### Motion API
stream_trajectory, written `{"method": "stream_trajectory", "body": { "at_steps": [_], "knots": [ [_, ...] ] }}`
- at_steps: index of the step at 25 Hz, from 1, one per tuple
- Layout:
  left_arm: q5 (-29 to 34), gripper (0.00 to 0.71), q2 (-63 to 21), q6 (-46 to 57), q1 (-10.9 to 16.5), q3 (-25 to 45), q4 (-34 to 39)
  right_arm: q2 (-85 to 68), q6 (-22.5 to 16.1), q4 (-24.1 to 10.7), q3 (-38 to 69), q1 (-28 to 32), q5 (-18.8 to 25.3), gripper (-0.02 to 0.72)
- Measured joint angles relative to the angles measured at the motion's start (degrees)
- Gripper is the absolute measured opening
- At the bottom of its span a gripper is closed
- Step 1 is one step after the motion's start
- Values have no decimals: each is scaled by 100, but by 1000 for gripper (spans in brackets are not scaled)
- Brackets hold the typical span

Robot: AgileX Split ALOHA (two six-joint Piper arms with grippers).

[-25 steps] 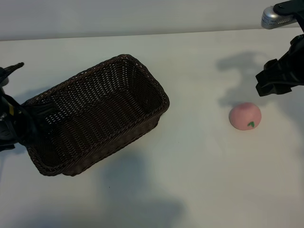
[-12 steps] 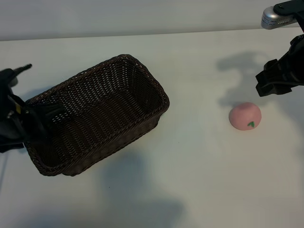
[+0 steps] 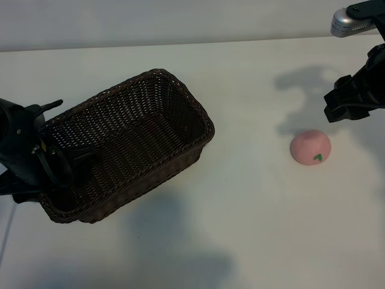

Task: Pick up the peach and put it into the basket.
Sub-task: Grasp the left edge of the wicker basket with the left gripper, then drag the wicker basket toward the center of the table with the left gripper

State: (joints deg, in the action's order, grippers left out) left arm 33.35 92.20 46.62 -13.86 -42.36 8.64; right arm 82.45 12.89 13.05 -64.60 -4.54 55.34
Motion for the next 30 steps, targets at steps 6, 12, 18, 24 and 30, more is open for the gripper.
{"method": "stream_trajectory", "body": {
  "at_steps": [6,12,18,24,30],
  "knots": [
    [-56,529,9,-3,0,0,5,0,0,0,0,0,0,582],
    [-148,293,9,-24,0,0,-24,0,0,0,0,0,0,582],
    [-189,292,9,-62,0,0,-50,0,0,0,0,0,0,582],
    [-264,239,-316,-84,0,0,-71,0,0,0,0,0,0,582],
    [-392,160,-1026,-90,0,7,-69,0,0,0,0,0,0,582]
  ]
}}
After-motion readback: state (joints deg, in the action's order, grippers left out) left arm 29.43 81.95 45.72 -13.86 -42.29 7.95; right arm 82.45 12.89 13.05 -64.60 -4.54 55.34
